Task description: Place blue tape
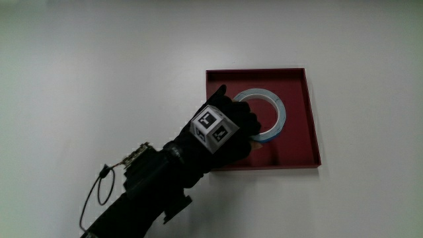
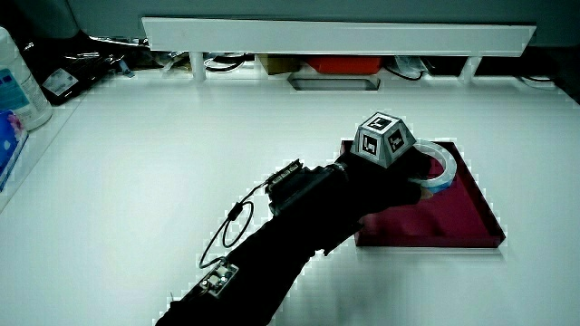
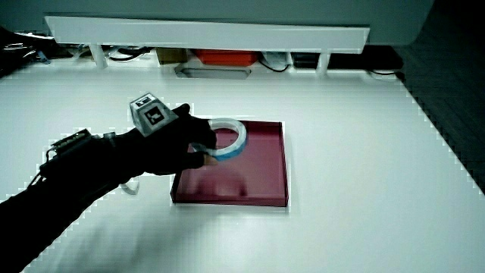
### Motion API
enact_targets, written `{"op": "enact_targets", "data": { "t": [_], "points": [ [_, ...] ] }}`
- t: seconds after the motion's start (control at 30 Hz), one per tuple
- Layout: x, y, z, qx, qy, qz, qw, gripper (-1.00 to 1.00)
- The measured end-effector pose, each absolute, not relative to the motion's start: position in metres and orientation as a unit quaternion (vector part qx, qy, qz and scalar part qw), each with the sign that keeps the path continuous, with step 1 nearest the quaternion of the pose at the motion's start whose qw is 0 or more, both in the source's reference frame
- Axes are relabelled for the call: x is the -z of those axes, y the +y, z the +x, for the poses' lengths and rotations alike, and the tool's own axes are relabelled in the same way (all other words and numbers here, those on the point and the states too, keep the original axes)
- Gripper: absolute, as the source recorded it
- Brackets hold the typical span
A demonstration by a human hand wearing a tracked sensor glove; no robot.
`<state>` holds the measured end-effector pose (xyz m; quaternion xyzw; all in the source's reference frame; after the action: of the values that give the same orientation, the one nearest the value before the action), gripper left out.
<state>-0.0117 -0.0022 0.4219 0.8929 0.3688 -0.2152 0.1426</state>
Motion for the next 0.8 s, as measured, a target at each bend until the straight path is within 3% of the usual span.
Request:
{"op": "enact_targets", "data": {
  "t": [0.37,0.8],
  "points": [
    [-0.475,0.000,0.014,0.199,0.346,0.896,0.195,0.00],
    [-0.495,0.003,0.023,0.146,0.341,0.900,0.227,0.00]
  ]
}}
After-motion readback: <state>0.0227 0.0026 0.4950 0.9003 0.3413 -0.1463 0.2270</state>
